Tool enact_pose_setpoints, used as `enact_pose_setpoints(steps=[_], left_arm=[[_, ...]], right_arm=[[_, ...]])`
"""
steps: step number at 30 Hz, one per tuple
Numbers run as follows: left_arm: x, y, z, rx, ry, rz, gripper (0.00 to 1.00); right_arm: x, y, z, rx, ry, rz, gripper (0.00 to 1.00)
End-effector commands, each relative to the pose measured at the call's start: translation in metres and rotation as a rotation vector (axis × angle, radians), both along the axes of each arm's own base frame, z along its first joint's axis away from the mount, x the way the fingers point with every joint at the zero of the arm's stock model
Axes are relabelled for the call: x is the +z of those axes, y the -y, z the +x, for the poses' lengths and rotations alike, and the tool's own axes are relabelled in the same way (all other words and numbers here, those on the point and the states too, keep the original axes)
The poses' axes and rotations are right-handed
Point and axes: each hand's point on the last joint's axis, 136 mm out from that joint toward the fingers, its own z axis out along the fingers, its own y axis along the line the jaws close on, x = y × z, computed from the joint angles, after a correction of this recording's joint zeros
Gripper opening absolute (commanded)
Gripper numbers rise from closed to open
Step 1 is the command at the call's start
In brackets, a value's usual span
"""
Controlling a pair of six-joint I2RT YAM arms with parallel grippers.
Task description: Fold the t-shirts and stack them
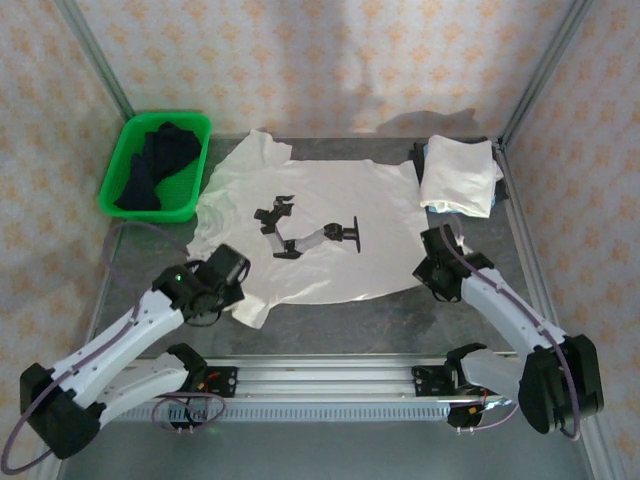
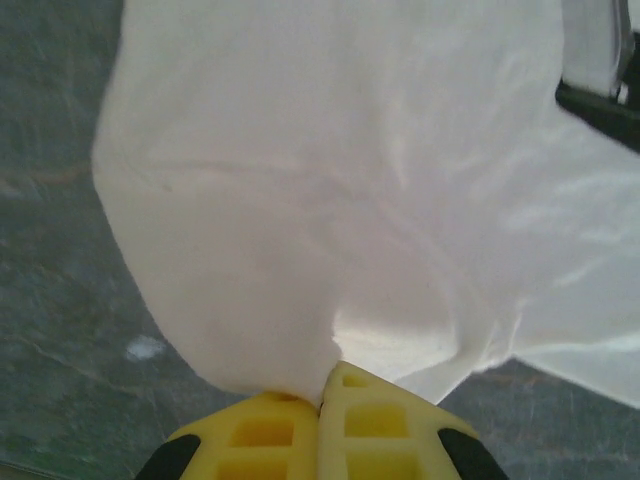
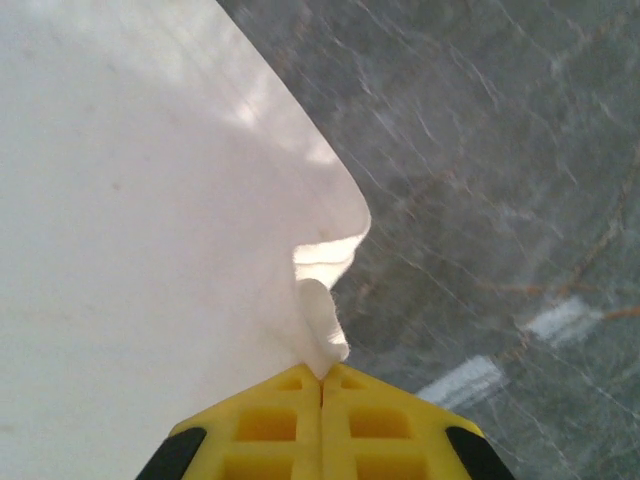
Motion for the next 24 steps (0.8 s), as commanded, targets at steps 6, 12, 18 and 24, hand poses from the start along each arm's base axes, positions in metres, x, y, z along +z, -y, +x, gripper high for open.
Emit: enact_pose_setpoints(steps=[6, 12, 18, 24], left_arm=[[0.031, -0.019, 0.069, -0.028, -0.023, 0.132, 0.00], [0.030, -0.022, 0.118, -0.011, -0.076, 0.127, 0.00], [0.027, -0.021, 0.161, -0.026, -0.131, 0.153, 0.00], [0.017, -0.032, 0.184, -0.013, -0.174, 0.143, 0.00]], right_arm=[[0.015, 0.006, 0.062, 0.021, 0.006, -0.095, 0.00], [0.016, 0.009, 0.093, 0.025, -0.037, -0.124, 0.00], [0.014, 0.009, 0.120, 0.031, -0.052, -0.129, 0.00], [-0.002, 0.012, 0.134, 0.029, -0.111, -0.111, 0.00]])
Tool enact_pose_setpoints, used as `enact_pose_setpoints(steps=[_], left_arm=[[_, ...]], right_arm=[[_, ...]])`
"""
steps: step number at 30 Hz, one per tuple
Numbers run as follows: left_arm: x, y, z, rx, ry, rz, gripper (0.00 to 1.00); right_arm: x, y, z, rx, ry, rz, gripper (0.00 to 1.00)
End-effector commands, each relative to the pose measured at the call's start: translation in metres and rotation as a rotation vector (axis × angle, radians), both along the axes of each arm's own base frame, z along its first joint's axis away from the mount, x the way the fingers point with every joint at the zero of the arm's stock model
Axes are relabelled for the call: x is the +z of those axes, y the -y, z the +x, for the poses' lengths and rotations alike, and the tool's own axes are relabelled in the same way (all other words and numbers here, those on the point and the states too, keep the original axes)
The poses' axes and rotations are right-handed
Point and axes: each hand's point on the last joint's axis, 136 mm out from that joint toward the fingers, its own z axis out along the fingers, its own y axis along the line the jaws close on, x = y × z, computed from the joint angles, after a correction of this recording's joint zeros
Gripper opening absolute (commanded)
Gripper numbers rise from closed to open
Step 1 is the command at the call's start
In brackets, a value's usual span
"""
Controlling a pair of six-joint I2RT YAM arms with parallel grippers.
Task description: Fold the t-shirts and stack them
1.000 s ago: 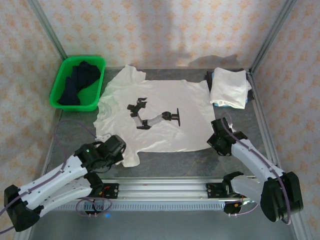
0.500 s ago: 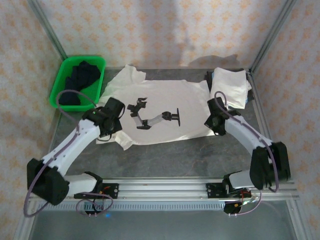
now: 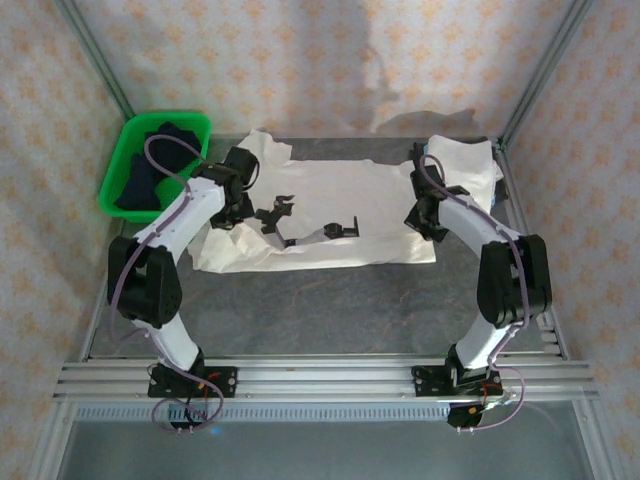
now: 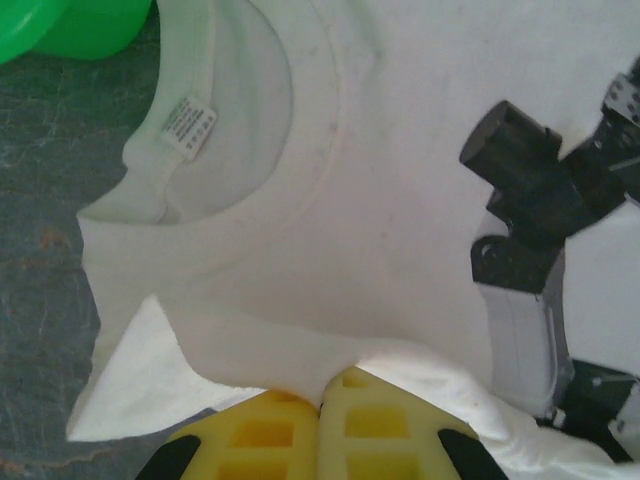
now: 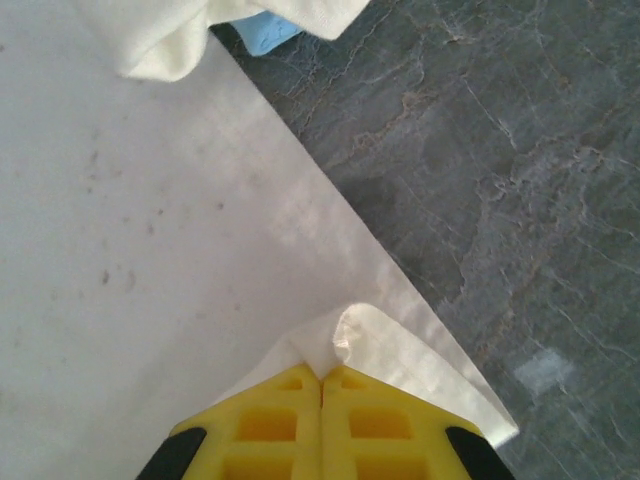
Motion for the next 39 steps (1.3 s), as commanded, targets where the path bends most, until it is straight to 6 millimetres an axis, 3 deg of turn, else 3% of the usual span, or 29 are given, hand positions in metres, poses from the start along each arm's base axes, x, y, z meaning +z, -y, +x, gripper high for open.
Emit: enact_pose_setpoints(steps=[1, 8, 17, 21, 26, 27, 31, 39], left_arm=[[0.004, -0.011, 0.005, -0.007, -0.030, 0.011, 0.00], [0.001, -0.010, 0.024, -0.016, -0.056, 0.009, 0.00], [-0.005, -0.022, 0.028, 0.008, -0.078, 0.014, 0.00], [-0.005, -0.027, 0.030, 0.029, -0.069, 0.006, 0.00], [0.010, -0.030, 0.039, 0.027, -0.031, 0.012, 0.00], [-0.002, -0.029, 0.041, 0.024, -0.063, 0.016, 0.00], [-0.016, -0.030, 0.044, 0.031, -0.094, 0.016, 0.00], [-0.025, -0.032, 0.052, 0.036, -0.109, 0.018, 0.00]], right_arm=[[-0.003, 0.009, 0.002, -0.001, -0.043, -0.026, 0.00], [-0.010, 0.013, 0.004, -0.007, -0.071, -0.047, 0.00], [-0.017, 0.014, 0.010, -0.012, -0.090, -0.062, 0.00], [-0.004, 0.016, 0.014, -0.023, -0.036, -0.061, 0.00], [0.013, 0.022, 0.029, -0.031, 0.023, -0.071, 0.00], [0.011, 0.021, 0.031, -0.029, 0.014, -0.069, 0.00], [-0.005, 0.011, 0.042, -0.012, -0.020, -0.028, 0.00], [-0.013, 0.011, 0.046, -0.006, -0.048, -0.036, 0.00]])
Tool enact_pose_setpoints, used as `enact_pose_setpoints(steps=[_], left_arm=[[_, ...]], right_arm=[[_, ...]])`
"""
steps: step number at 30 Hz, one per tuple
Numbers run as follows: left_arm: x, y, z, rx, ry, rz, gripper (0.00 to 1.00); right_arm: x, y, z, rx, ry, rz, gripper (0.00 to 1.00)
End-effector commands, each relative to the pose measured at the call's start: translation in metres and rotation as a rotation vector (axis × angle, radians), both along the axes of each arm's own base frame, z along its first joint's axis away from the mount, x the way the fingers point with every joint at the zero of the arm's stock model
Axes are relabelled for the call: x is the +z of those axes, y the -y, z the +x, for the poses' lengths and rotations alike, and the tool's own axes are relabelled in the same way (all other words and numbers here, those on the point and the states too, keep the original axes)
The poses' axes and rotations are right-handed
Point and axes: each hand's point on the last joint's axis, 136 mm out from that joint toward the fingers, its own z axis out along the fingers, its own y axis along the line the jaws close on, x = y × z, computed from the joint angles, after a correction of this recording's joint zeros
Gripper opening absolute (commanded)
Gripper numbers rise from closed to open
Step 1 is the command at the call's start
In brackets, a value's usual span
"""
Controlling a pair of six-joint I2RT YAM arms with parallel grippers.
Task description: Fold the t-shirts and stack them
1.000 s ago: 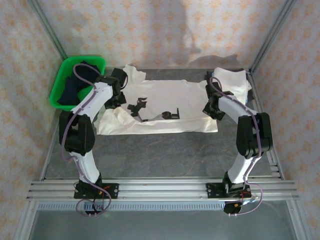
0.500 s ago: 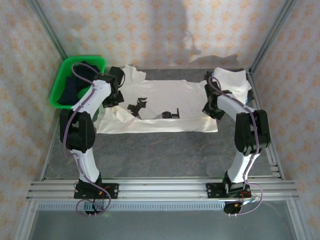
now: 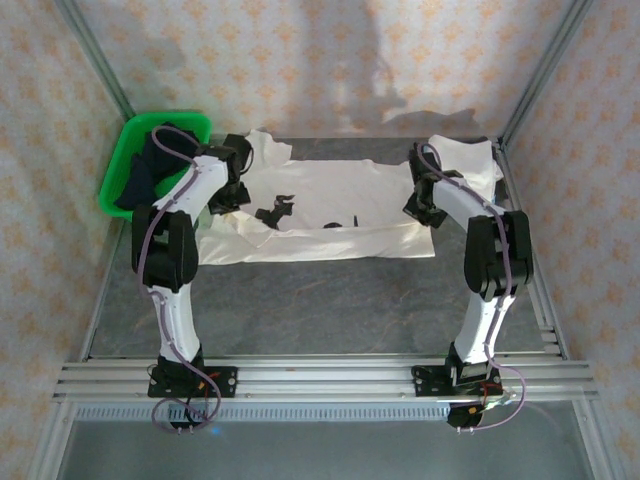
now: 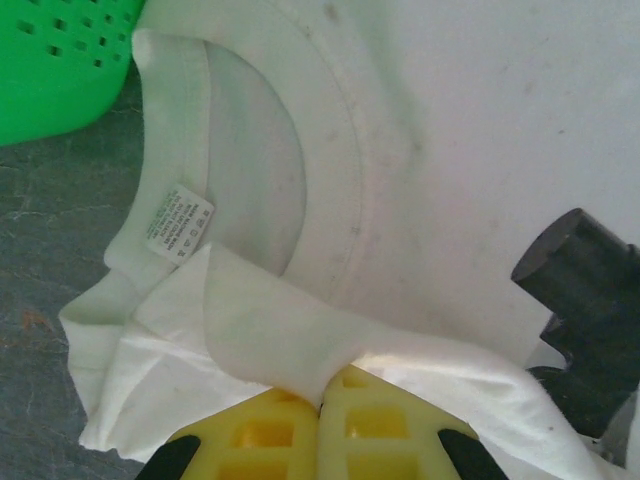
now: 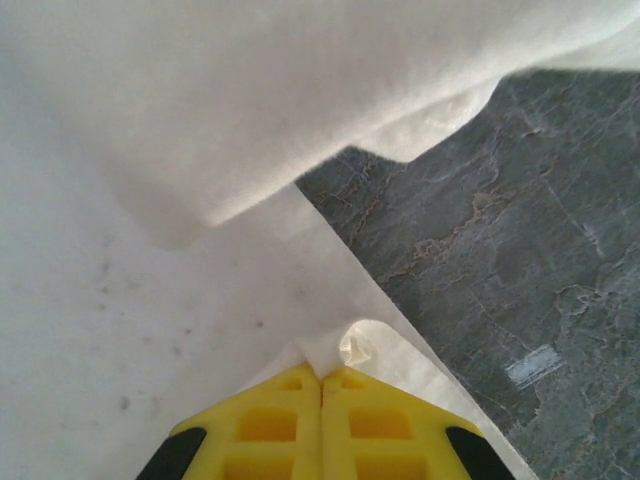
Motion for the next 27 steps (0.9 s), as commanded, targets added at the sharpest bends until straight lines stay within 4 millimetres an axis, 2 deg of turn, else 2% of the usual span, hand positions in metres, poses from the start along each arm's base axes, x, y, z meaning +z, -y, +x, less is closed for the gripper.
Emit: enact_pose_setpoints(steps=[1, 5, 7, 9, 13, 16, 18, 20, 24, 27], left_arm=[[0.012, -0.007, 0.006, -0.004, 0.013, 0.010, 0.00], [0.009, -0.007, 0.017, -0.007, 0.012, 0.001, 0.00], [0.008, -0.006, 0.023, -0.009, 0.009, -0.005, 0.00], [0.009, -0.006, 0.029, -0.016, 0.006, -0.011, 0.02], [0.013, -0.007, 0.036, -0.022, 0.002, -0.012, 0.38], [0.020, -0.007, 0.034, -0.022, 0.013, -0.010, 0.49], [0.025, -0.008, 0.027, -0.015, 0.023, -0.014, 0.53], [0.026, -0.004, 0.015, -0.007, 0.033, -0.040, 0.54], [0.013, 0.008, -0.021, 0.010, 0.071, -0.127, 0.54], [-0.017, 0.009, -0.047, 0.033, 0.028, -0.152, 0.51]], right_arm=[[0.006, 0.008, 0.001, 0.002, -0.008, -0.040, 0.00], [0.007, 0.012, -0.003, -0.003, -0.021, -0.064, 0.01], [0.012, 0.013, -0.002, -0.003, -0.012, -0.069, 0.06], [0.022, 0.013, -0.001, -0.002, 0.012, -0.065, 0.16], [0.040, -0.001, -0.005, 0.040, 0.093, 0.003, 0.36], [0.044, -0.028, -0.014, 0.114, 0.136, 0.044, 0.45], [0.035, -0.055, -0.019, 0.192, 0.136, 0.089, 0.47], [0.020, -0.071, -0.027, 0.231, 0.095, 0.109, 0.46], [-0.010, -0.077, -0.043, 0.234, 0.021, 0.105, 0.43], [-0.026, -0.073, -0.055, 0.216, -0.016, 0.098, 0.40]])
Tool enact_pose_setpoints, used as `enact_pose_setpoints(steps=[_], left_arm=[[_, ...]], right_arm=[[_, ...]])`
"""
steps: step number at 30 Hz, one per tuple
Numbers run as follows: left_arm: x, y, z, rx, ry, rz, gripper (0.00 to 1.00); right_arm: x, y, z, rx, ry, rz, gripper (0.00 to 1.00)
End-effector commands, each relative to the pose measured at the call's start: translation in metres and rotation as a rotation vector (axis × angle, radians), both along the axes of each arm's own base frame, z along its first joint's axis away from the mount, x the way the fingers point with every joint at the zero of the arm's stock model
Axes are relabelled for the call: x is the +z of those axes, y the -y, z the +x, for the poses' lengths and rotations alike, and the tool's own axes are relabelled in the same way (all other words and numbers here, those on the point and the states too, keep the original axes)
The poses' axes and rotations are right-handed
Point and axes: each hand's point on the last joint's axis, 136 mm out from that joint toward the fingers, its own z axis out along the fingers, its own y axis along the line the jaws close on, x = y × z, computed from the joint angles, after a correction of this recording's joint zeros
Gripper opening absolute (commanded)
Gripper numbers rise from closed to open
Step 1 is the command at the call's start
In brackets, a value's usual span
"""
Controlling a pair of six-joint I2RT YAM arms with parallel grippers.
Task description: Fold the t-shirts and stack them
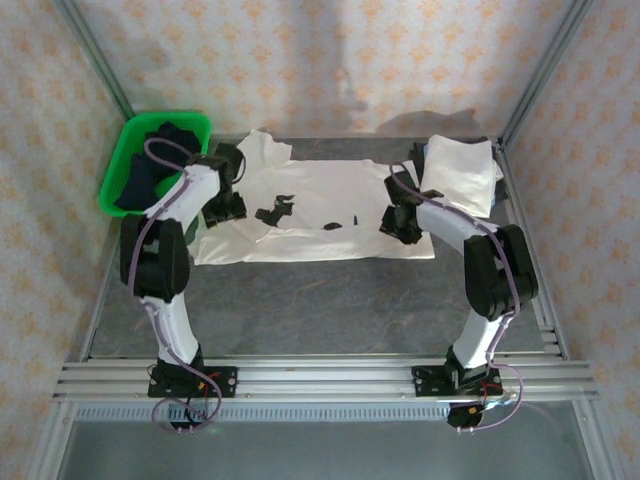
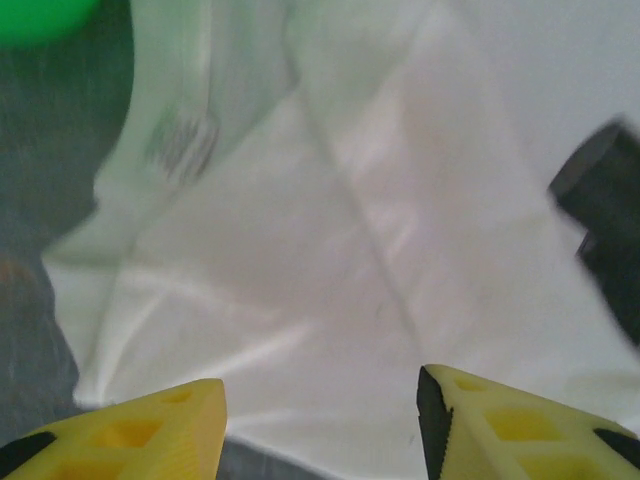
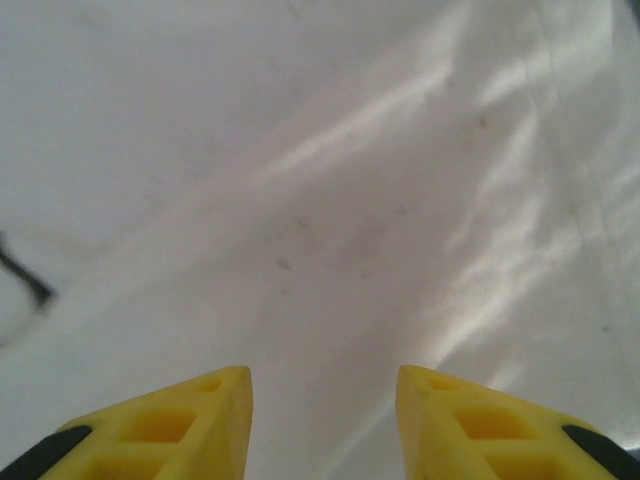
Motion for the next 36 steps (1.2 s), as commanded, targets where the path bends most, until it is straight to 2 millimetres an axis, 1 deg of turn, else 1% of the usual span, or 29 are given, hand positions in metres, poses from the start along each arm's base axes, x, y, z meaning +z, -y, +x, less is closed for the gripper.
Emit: enact_pose_setpoints(steps=[1, 3, 4, 8, 12, 18, 21, 22, 24, 27, 29, 31, 33, 34, 35, 36], left_arm=[[-0.019, 0.006, -0.010, 0.034, 0.024, -0.050, 0.49], [-0.034, 0.003, -0.023, 0.037, -0.009, -0.038, 0.45], [-0.039, 0.002, -0.026, 0.065, -0.008, -0.042, 0.45], [-0.058, -0.003, -0.039, 0.076, -0.052, -0.023, 0.42], [-0.067, -0.009, -0.055, 0.083, -0.080, 0.005, 0.41], [-0.070, -0.013, -0.080, 0.084, -0.110, 0.021, 0.39], [-0.073, -0.016, -0.100, 0.087, -0.132, 0.030, 0.38], [-0.074, -0.018, -0.110, 0.093, -0.148, 0.038, 0.38], [-0.078, -0.020, -0.129, 0.104, -0.183, 0.044, 0.37], [-0.083, -0.021, -0.155, 0.125, -0.205, 0.038, 0.37], [-0.082, -0.022, -0.167, 0.136, -0.208, 0.039, 0.37], [-0.077, -0.022, -0.171, 0.148, -0.191, 0.034, 0.37], [-0.067, -0.022, -0.166, 0.153, -0.150, 0.030, 0.37], [-0.058, -0.024, -0.161, 0.156, -0.124, 0.036, 0.37], [-0.047, -0.024, -0.154, 0.160, -0.094, 0.037, 0.39], [-0.038, -0.023, -0.147, 0.159, -0.063, 0.031, 0.42]], right_arm=[[-0.020, 0.011, -0.013, -0.033, -0.052, -0.026, 0.39], [-0.029, 0.020, -0.025, -0.050, -0.085, -0.061, 0.37], [-0.032, 0.024, -0.030, -0.059, -0.098, -0.073, 0.37], [-0.043, 0.040, -0.053, -0.108, -0.158, -0.096, 0.35], [-0.041, 0.048, -0.073, -0.132, -0.159, -0.098, 0.35], [-0.037, 0.056, -0.096, -0.129, -0.187, -0.104, 0.35], [-0.033, 0.059, -0.107, -0.120, -0.207, -0.116, 0.35], [-0.032, 0.061, -0.112, -0.123, -0.213, -0.120, 0.37], [-0.032, 0.066, -0.122, -0.137, -0.241, -0.128, 0.45], [-0.034, 0.074, -0.137, -0.160, -0.283, -0.143, 0.49], [-0.035, 0.079, -0.144, -0.174, -0.297, -0.152, 0.51], [-0.033, 0.081, -0.145, -0.185, -0.288, -0.151, 0.52], [-0.027, 0.082, -0.142, -0.194, -0.272, -0.147, 0.52], [-0.022, 0.082, -0.140, -0.194, -0.259, -0.147, 0.53], [-0.016, 0.083, -0.137, -0.195, -0.241, -0.152, 0.53], [-0.010, 0.084, -0.133, -0.195, -0.220, -0.160, 0.54]])
